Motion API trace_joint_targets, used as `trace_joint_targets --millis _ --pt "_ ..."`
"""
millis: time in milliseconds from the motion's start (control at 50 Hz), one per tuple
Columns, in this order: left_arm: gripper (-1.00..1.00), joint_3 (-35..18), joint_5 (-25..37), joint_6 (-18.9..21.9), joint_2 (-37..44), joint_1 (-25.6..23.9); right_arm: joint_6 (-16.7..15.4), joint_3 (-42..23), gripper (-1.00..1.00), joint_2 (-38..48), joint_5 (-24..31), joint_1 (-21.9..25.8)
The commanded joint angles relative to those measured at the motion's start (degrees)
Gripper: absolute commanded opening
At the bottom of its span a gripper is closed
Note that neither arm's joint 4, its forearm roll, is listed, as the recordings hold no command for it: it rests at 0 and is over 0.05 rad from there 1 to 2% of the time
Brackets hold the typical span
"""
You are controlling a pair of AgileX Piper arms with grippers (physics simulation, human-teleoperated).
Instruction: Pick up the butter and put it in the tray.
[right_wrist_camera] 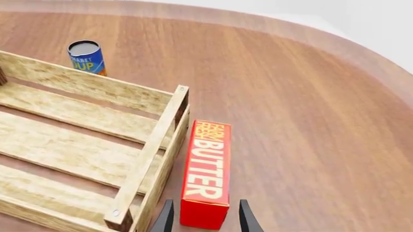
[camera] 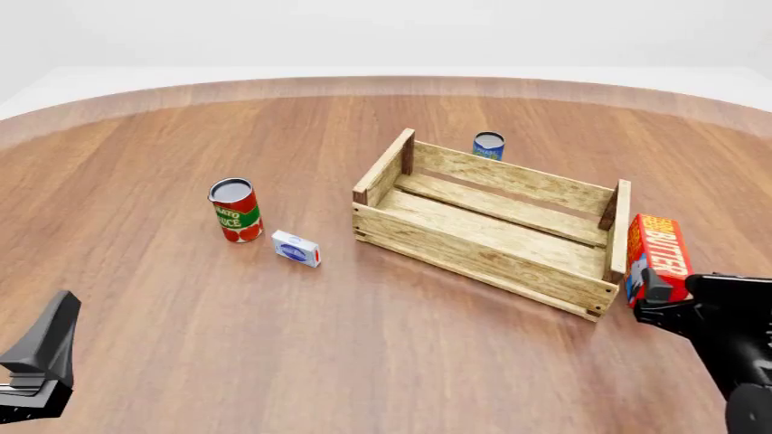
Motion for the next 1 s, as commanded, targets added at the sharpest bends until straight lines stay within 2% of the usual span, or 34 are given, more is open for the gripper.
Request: trace_joint_targets --millis 20,1000 --pt "1.0 0.0 0.0 0.0 0.0 0.0 -0.2 -0.8 1.0 1.5 -0.1 -0.1" --pt "1.0 0.0 0.0 0.0 0.0 0.0 -0.4 -3.3 1.0 6.6 -0.1 -0.3"
